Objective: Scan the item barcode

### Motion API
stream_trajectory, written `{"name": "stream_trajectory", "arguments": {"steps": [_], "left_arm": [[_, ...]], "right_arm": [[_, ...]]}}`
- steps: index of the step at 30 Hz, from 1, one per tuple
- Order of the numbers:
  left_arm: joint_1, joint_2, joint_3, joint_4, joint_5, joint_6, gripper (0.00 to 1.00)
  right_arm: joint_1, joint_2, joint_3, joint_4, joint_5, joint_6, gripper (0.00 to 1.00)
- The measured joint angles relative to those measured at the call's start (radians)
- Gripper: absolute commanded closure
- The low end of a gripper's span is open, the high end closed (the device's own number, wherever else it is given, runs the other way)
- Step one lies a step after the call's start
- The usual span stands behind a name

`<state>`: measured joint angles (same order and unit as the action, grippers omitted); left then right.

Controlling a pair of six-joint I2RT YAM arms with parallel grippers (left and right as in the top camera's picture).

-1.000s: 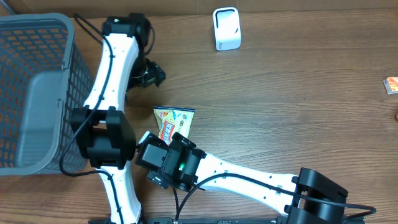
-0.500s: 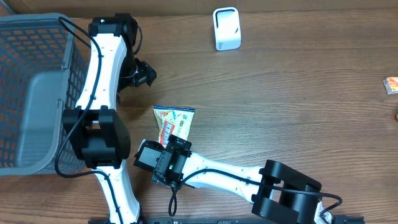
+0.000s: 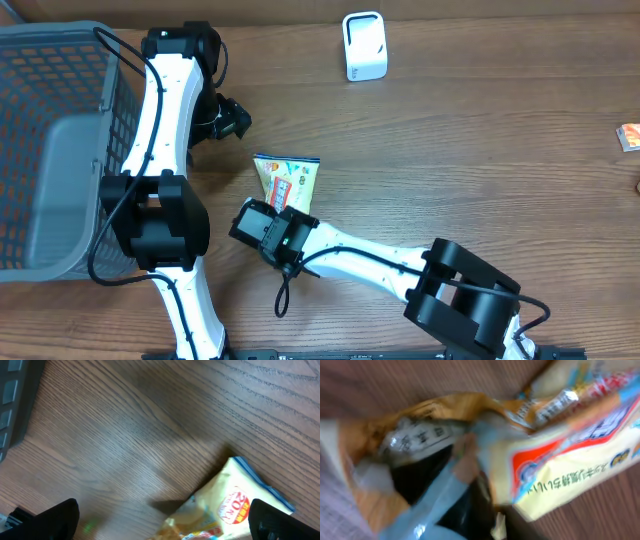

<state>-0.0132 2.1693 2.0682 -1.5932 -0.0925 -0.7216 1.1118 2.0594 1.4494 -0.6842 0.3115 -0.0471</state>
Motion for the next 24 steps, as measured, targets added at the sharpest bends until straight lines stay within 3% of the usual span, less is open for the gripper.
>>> {"name": "stream_trajectory", "arguments": {"steps": [6,13,18,24], "left_arm": [[0.000,0.000,0.000,0.000,0.000,0.000,0.00],[0.000,0.000,0.000,0.000,0.000,0.000,0.00],[0.000,0.000,0.000,0.000,0.000,0.000,0.00],[0.000,0.000,0.000,0.000,0.000,0.000,0.00]], "right_arm": [[-0.037,0.001,0.025,-0.082,0.011,0.083,0.96],[-0.135,-0.013,0.174,-0.262,-0.035,0.235,0.96],[-0.263,-0.128,0.266,-0.352,-0.247,0.278,0.96],[-0.461,-0.306,0.316,-0.412,-0.673,0.298,0.96]]}}
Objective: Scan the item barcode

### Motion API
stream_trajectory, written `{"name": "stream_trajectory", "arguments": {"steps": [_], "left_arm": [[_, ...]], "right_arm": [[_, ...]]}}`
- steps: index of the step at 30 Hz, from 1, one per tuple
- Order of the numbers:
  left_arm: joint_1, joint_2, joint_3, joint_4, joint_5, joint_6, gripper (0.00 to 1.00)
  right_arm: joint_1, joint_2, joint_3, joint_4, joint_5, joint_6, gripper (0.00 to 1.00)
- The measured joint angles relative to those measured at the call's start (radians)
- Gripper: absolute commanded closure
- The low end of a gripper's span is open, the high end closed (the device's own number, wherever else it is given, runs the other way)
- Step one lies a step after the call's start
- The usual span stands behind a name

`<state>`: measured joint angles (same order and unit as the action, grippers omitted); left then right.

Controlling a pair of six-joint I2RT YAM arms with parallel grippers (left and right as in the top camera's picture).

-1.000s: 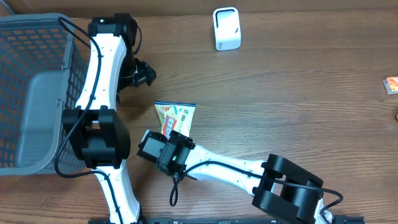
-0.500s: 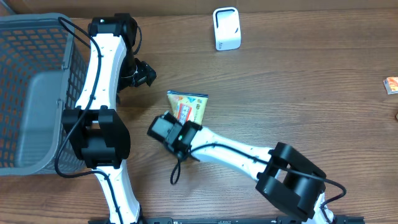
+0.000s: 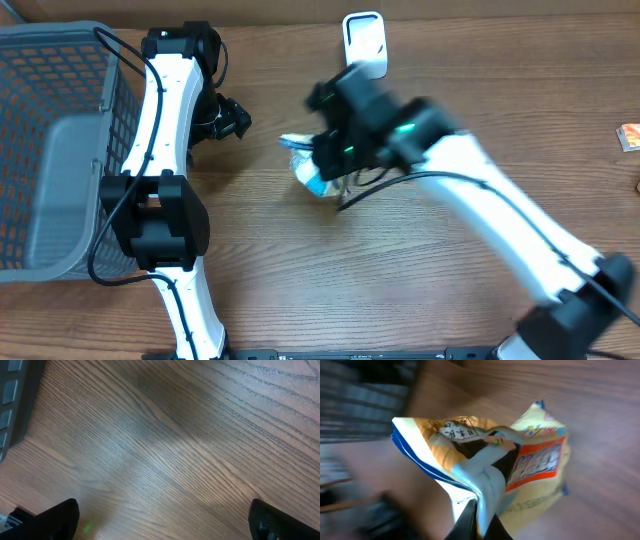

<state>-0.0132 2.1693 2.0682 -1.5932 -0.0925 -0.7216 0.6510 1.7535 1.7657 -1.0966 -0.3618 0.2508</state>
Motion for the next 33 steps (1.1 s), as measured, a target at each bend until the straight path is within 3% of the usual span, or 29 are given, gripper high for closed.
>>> {"name": "stream_trajectory", "arguments": {"steps": [9,17,22,29,31,33], "left_arm": [[0.000,0.000,0.000,0.001,0.000,0.000,0.00],[0.000,0.000,0.000,0.002,0.000,0.000,0.00],[0.000,0.000,0.000,0.005,0.001,0.000,0.00],[0.000,0.000,0.000,0.005,0.003,0.000,0.00],[0.000,0.000,0.000,0.005,0.003,0.000,0.00],[0.000,0.000,0.000,0.008,0.003,0.000,0.00]], "right_arm": [[-0.217,-0.022,-0.074,-0.135,-0.415,0.010,0.96],[-0.230,-0.020,-0.332,-0.009,-0.574,0.032,0.96],[-0.277,-0.008,-0.426,0.054,-0.500,0.099,0.96],[-0.465,-0.007,-0.428,0.037,-0.188,0.138,0.95],[-0.511,-0.007,-0.428,0.016,-0.097,0.142,0.88],[-0.547,-0.007,-0.428,-0.009,-0.006,0.145,0.72]]}}
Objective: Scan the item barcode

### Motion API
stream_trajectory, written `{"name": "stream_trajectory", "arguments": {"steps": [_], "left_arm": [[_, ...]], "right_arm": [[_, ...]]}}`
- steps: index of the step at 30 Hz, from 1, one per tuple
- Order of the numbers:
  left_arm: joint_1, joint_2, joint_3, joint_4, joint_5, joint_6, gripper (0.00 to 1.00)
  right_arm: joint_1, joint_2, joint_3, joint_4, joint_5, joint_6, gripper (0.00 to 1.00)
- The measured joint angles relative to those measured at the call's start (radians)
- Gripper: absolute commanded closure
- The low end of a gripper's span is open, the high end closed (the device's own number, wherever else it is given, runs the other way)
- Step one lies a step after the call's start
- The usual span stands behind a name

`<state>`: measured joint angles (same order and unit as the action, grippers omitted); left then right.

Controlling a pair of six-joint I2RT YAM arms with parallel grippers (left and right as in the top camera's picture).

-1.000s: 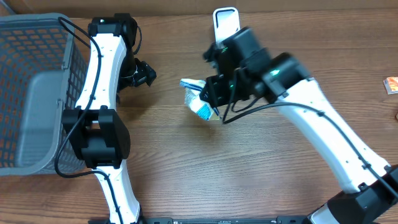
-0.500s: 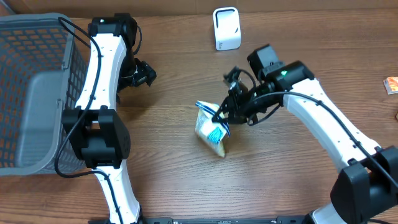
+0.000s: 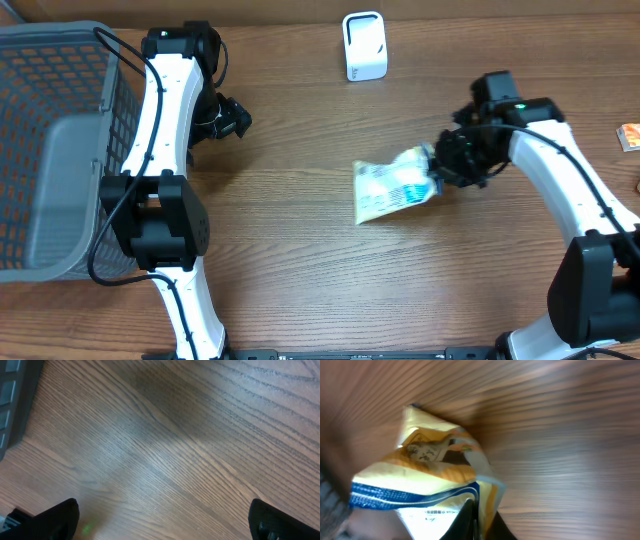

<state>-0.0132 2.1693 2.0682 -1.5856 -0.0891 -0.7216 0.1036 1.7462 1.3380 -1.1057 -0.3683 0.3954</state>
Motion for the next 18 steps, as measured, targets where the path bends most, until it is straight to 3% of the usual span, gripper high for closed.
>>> {"name": "stream_trajectory", "arguments": {"steps": [4,7,10,18], "left_arm": [[0.000,0.000,0.000,0.013,0.000,0.000,0.00],[0.000,0.000,0.000,0.029,0.000,0.000,0.00],[0.000,0.000,0.000,0.044,0.000,0.000,0.00],[0.000,0.000,0.000,0.057,0.000,0.000,0.00]], "right_arm": [[-0.039,0.000,0.000,-0.051,0.131,0.002,0.37],[-0.050,0.000,0.004,-0.102,0.203,0.000,0.27],[-0.051,0.000,0.040,-0.170,0.271,-0.002,0.27],[-0.040,0.000,0.139,-0.138,0.222,-0.023,0.63]]}}
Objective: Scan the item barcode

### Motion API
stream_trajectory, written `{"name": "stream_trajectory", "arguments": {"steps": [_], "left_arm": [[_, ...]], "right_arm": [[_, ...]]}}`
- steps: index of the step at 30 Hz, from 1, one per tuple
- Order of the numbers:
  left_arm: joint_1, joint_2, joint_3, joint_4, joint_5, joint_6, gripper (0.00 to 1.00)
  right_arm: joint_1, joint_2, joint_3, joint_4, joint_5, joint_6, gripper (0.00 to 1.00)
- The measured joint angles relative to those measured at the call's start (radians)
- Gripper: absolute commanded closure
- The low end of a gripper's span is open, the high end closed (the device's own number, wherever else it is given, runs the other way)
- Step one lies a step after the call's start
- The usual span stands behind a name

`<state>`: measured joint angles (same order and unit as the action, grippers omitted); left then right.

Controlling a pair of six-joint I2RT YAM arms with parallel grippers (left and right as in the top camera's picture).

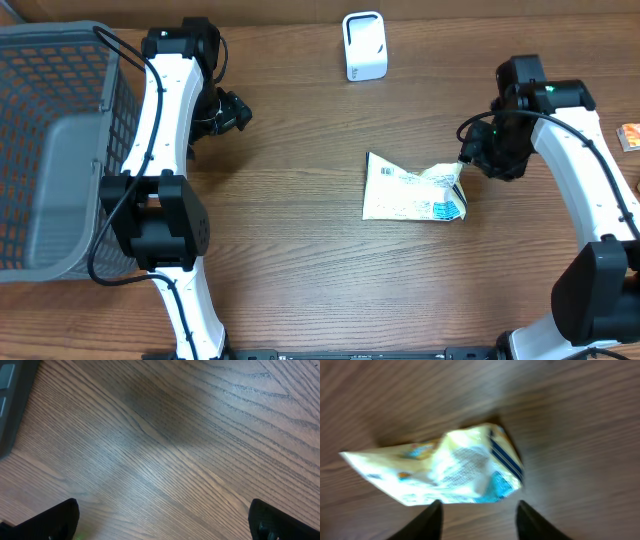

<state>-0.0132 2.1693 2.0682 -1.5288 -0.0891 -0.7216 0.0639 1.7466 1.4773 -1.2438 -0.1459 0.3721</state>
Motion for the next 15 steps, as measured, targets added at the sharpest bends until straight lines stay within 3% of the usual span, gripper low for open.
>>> {"name": "stream_trajectory", "arguments": {"steps": [8,15], "left_arm": [[0.000,0.000,0.000,0.000,0.000,0.000,0.00],[0.000,0.000,0.000,0.000,0.000,0.000,0.00]], "right_arm": [[0.093,0.031,0.000,0.048,-0.060,-0.018,0.66],[0.168,0.164,-0.023,0.093,-0.053,-0.013,0.65]]}}
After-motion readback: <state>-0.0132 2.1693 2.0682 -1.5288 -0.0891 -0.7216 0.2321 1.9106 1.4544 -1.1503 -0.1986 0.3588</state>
